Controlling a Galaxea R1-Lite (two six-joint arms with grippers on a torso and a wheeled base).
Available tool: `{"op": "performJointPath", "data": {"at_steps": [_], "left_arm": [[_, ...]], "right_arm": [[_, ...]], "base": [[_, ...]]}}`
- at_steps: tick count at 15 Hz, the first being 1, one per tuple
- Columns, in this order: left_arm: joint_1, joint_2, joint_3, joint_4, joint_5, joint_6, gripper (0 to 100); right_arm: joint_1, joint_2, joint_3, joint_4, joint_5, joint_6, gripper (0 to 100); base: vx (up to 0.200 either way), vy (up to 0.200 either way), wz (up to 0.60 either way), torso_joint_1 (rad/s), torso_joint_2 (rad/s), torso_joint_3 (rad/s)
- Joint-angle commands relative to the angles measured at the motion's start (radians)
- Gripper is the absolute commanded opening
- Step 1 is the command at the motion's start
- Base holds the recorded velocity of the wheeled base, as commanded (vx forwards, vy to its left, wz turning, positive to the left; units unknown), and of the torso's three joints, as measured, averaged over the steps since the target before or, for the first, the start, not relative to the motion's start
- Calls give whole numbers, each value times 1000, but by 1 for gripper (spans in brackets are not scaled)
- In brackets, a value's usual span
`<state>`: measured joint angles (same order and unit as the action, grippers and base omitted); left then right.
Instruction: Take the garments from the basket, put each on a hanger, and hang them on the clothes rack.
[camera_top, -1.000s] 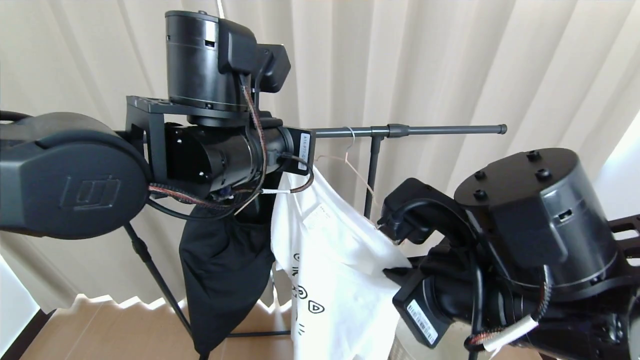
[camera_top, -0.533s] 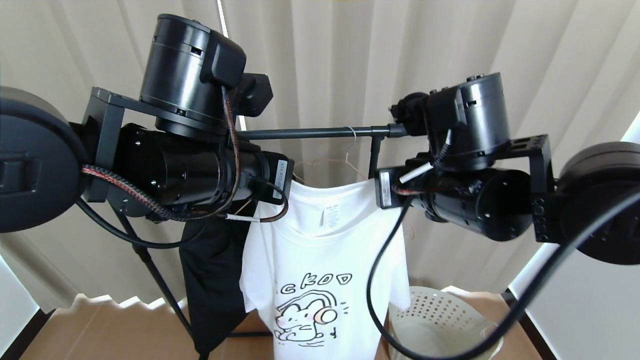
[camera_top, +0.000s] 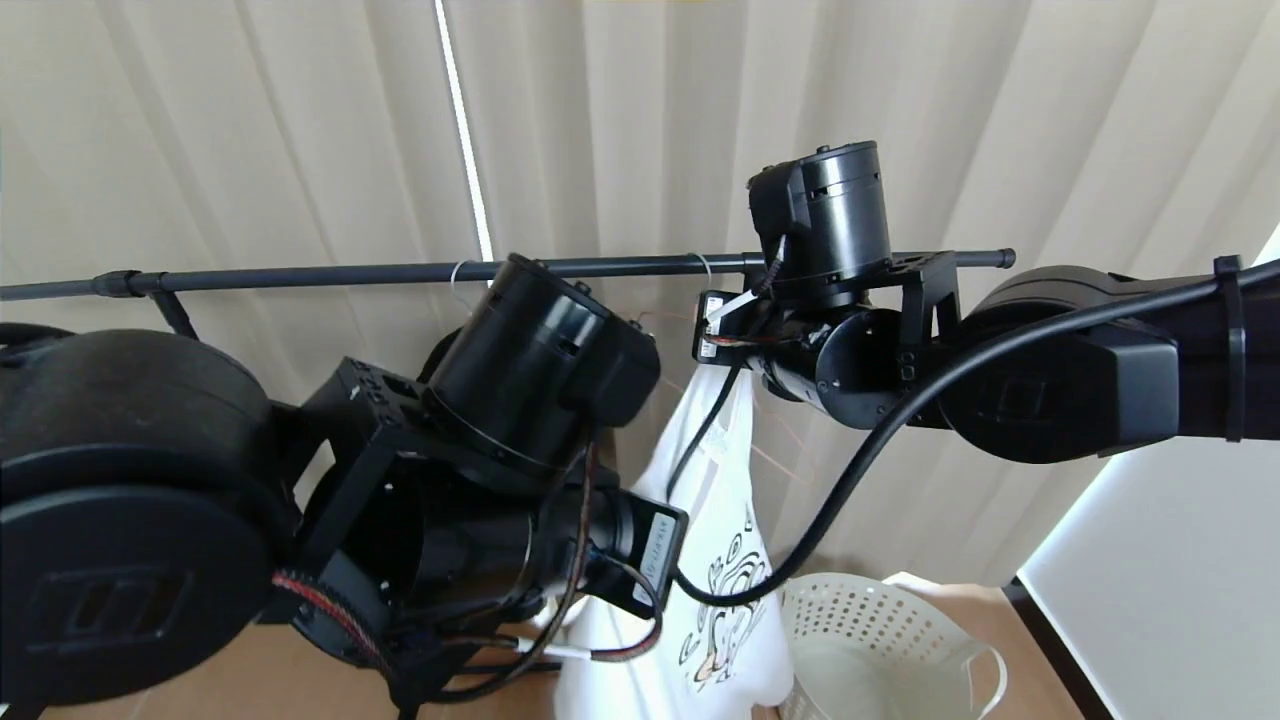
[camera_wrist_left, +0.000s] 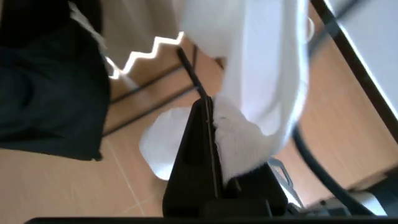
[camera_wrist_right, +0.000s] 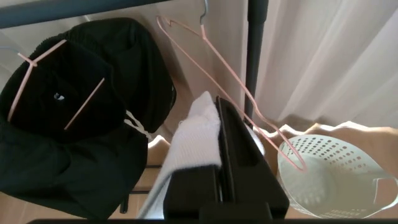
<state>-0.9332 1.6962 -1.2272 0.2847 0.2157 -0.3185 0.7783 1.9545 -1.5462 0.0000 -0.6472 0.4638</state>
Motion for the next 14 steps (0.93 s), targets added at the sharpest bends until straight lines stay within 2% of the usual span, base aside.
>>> {"op": "performJointPath", "data": {"at_steps": [1,2,4,6,9,11,14], "left_arm": [[-58,25,12,-18,-22,-48,0],[-78,45,14,-36,-27,-116,0],[-92,77,12,-45,-26,-146,0],[-104,83,5,-53,-24,-146,0],[-104,79,23,-65,-3,-140,0],[-61,56,78,-68,57,-137,0],[45,-46,120,-65,80,-86,0]], "right_arm": [[1,6,1,2,0,-1,0],[2,4,3,2,0,1,0],[6,6,5,5,-2,-1,0],[10,11,6,5,-35,-1,0],[13,9,8,8,-45,-1,0],[13,3,28,8,-45,-2,0],[30,-37,54,11,-46,-7,0]], "base": [[0,0,0,0,0,0],[0,0,0,0,0,0],[0,0,0,0,0,0],[0,0,0,0,0,0],[0,0,0,0,0,0],[0,0,0,0,0,0],[0,0,0,0,0,0]]}}
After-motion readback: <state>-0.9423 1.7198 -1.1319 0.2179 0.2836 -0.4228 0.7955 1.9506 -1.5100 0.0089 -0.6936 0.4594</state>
